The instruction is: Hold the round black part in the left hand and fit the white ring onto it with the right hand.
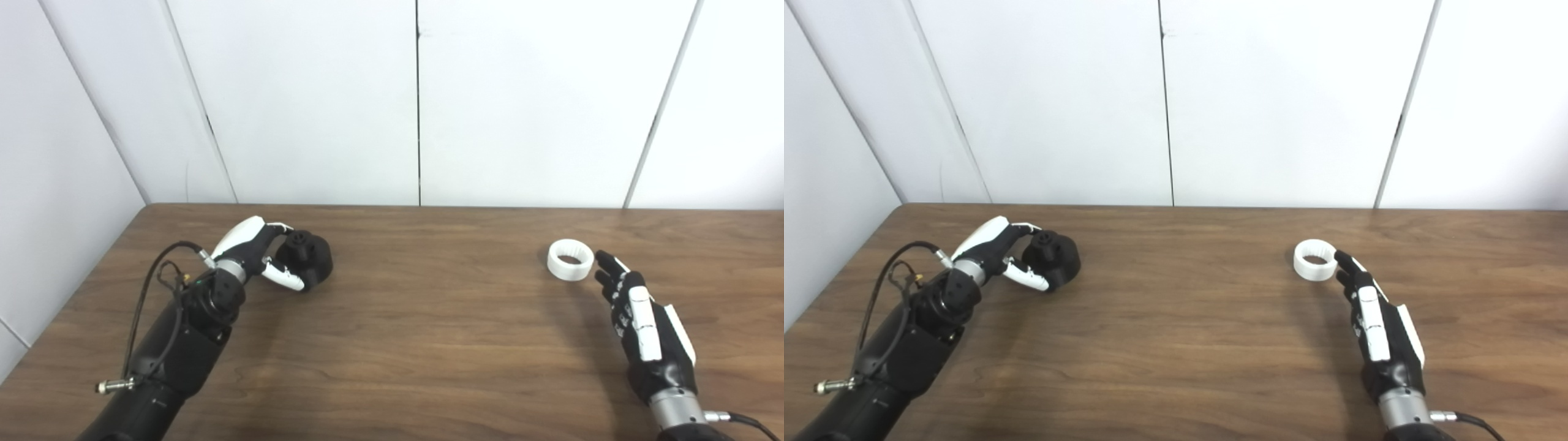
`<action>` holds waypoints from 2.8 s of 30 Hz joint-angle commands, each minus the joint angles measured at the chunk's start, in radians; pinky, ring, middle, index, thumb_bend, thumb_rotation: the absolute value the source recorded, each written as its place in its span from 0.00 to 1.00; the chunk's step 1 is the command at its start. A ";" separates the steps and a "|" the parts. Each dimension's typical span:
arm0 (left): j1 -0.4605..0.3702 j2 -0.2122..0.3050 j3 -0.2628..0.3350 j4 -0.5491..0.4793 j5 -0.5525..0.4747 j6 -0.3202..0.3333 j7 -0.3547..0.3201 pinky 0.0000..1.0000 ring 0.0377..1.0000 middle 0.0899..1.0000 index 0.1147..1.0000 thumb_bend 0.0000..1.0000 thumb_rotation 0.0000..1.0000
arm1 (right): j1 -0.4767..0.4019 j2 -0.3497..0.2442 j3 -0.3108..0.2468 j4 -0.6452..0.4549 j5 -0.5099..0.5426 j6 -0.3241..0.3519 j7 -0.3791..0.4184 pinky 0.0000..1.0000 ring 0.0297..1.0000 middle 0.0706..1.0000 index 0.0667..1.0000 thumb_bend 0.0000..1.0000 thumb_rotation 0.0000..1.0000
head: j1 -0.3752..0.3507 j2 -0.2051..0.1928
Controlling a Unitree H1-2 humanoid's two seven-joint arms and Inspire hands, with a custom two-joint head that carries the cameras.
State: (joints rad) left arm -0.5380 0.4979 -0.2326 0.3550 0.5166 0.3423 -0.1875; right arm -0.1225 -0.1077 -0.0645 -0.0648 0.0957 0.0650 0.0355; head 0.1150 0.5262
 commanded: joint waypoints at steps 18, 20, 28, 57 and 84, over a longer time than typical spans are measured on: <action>-0.041 0.029 0.000 0.008 0.041 -0.087 0.056 0.89 0.99 0.92 0.66 0.85 0.09 | -0.026 -0.005 -0.010 -0.045 0.011 -0.015 0.007 1.00 0.96 0.95 0.89 0.49 1.00 | -0.004 0.001; -0.038 0.031 0.001 0.004 0.039 -0.091 0.051 0.90 0.99 0.91 0.65 0.85 0.09 | -0.025 -0.006 -0.009 -0.046 0.007 -0.012 0.006 1.00 0.96 0.95 0.89 0.50 1.00 | -0.004 0.001; -0.022 0.037 -0.006 -0.044 0.044 -0.086 0.017 0.89 0.97 0.88 0.61 0.85 0.11 | -0.026 -0.007 -0.009 -0.049 0.008 0.001 0.005 1.00 0.96 0.95 0.89 0.52 1.00 | -0.005 0.007; 0.126 0.004 -0.089 -0.458 0.107 -0.049 -0.188 0.87 0.96 0.88 0.60 0.88 0.14 | -0.030 0.003 -0.008 -0.048 0.014 0.002 0.004 1.00 0.96 0.95 0.89 0.52 1.00 | -0.006 0.018; 0.214 -0.148 -0.206 -0.576 0.152 -0.151 -0.257 0.84 0.99 0.92 0.61 0.87 0.16 | -0.025 0.005 -0.005 -0.085 0.002 0.042 -0.002 1.00 0.96 0.95 0.89 0.53 1.00 | -0.028 0.040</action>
State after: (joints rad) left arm -0.3118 0.3509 -0.4401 -0.2116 0.6665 0.2188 -0.4674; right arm -0.1215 -0.1011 -0.0669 -0.1080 0.0959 0.1167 0.0309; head 0.0859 0.5660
